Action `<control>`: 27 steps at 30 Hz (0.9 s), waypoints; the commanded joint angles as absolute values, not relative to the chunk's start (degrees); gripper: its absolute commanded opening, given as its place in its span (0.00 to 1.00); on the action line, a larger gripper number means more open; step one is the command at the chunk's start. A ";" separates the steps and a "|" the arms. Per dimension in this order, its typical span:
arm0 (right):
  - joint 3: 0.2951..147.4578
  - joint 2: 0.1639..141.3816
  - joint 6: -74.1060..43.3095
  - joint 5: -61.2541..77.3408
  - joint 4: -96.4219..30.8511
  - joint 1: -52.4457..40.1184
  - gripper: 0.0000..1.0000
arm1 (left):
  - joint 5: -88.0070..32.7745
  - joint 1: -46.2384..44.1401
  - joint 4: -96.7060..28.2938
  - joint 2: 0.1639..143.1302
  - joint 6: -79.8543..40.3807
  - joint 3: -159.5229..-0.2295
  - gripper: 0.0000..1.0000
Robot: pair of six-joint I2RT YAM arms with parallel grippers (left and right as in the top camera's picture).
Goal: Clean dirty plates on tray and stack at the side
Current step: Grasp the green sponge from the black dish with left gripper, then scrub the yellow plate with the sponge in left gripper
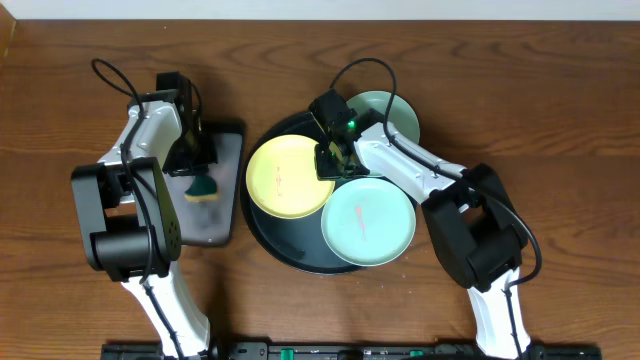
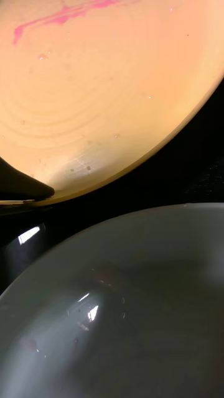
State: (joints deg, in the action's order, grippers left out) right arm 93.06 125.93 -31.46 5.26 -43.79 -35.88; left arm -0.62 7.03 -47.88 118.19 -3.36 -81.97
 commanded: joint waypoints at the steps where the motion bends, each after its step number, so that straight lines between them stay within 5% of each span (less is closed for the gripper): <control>1: 92.92 126.69 -31.66 1.50 -43.64 -36.21 0.01 | -1.10 7.31 -47.83 118.10 -3.73 -80.49 0.07; 27: 92.92 126.69 -31.18 1.54 -43.24 -36.21 0.01 | -0.12 6.90 -50.11 89.73 -5.23 -82.63 0.07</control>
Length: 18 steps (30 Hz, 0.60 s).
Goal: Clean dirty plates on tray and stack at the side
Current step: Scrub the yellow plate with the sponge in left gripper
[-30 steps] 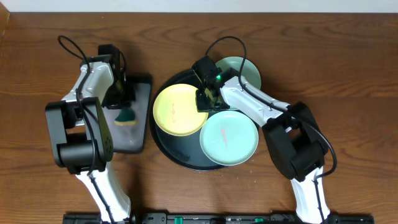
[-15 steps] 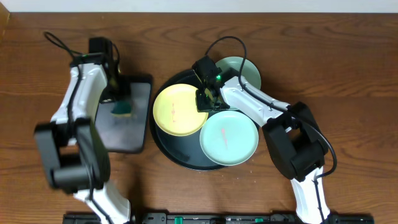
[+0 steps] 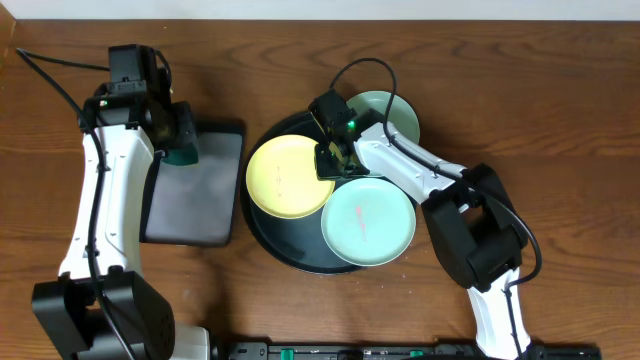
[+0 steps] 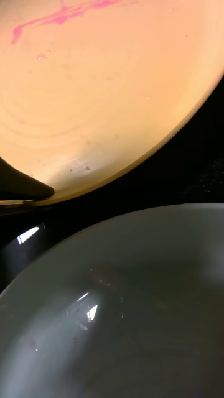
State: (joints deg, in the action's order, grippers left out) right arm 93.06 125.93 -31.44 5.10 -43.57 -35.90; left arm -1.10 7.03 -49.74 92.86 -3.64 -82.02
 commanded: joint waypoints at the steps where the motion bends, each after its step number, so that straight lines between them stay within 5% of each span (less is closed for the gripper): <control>1: 92.92 126.69 -31.18 1.54 -43.24 -36.21 0.01 | 0.14 6.85 -50.17 89.23 -5.54 -82.41 0.07; 18: 92.92 126.69 -30.76 3.09 -43.24 -35.94 0.02 | -6.02 -5.45 -37.76 89.91 -15.29 -68.29 0.08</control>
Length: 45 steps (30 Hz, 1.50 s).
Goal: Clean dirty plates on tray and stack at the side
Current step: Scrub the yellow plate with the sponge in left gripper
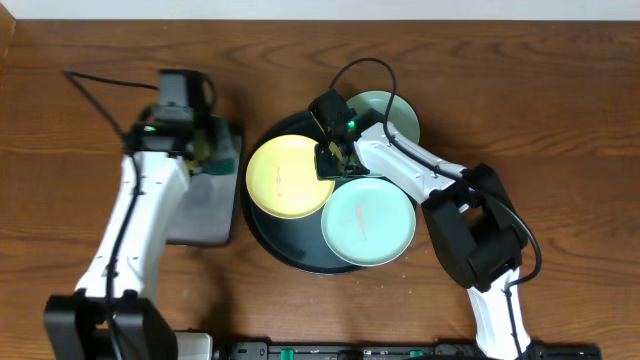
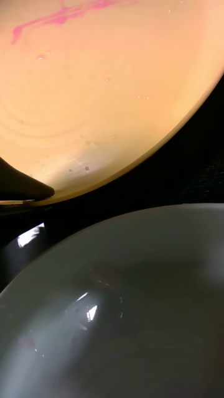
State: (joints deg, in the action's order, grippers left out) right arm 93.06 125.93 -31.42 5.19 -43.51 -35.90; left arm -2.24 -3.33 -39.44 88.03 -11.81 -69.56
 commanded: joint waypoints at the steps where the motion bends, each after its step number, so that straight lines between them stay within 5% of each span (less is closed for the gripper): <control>1: 92.92 126.69 -30.76 3.14 -43.24 -35.94 0.02 | -6.02 -6.13 -37.60 91.07 -16.01 -68.29 0.07; 17: 92.92 126.69 -30.76 3.27 -43.24 -35.94 0.03 | -7.38 -15.57 -32.32 108.95 -21.34 -68.29 0.08; 24: 92.92 126.69 -30.76 3.27 -43.22 -35.94 0.02 | -22.02 -16.53 -30.72 108.95 -16.36 -68.42 0.07; 35: 92.92 126.69 -30.76 3.25 -43.22 -35.94 0.02 | 9.93 -13.78 -25.65 108.97 -23.03 -68.42 0.07; 45: 92.92 126.69 -30.79 3.27 -43.07 -35.94 0.01 | -15.94 -16.82 -39.77 108.99 -15.62 -68.40 0.07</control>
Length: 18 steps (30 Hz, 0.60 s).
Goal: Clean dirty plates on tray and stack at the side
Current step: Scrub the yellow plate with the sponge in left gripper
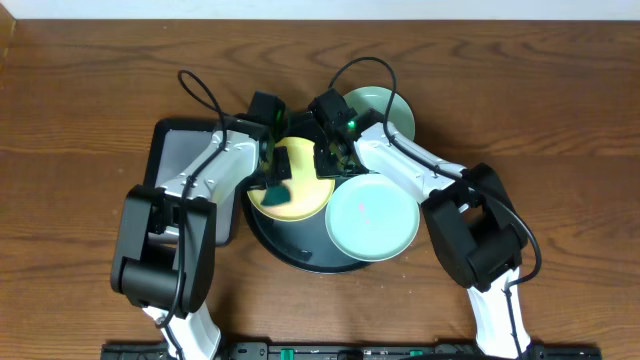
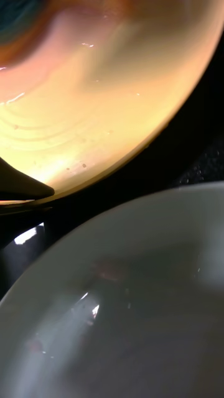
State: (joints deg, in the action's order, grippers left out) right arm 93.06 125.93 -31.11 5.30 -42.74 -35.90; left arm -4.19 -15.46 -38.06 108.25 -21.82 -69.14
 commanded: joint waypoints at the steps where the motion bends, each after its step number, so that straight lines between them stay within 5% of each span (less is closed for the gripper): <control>1: 92.92 126.69 -30.79 3.27 -43.05 -35.97 0.01 | -18.39 -16.86 -39.18 108.99 -13.47 -68.42 0.08; 7: 92.92 126.69 -30.76 3.25 -43.07 -36.05 0.01 | -10.28 -16.05 -30.81 108.99 -13.39 -68.40 0.08; 12: 92.92 126.69 -30.76 3.27 -43.09 -36.05 0.01 | 16.84 -14.50 -30.65 108.99 -26.59 -68.40 0.07; 18: 92.92 126.69 -30.79 3.25 -43.00 -36.05 0.01 | 7.46 -14.79 -38.70 108.99 -26.74 -68.40 0.08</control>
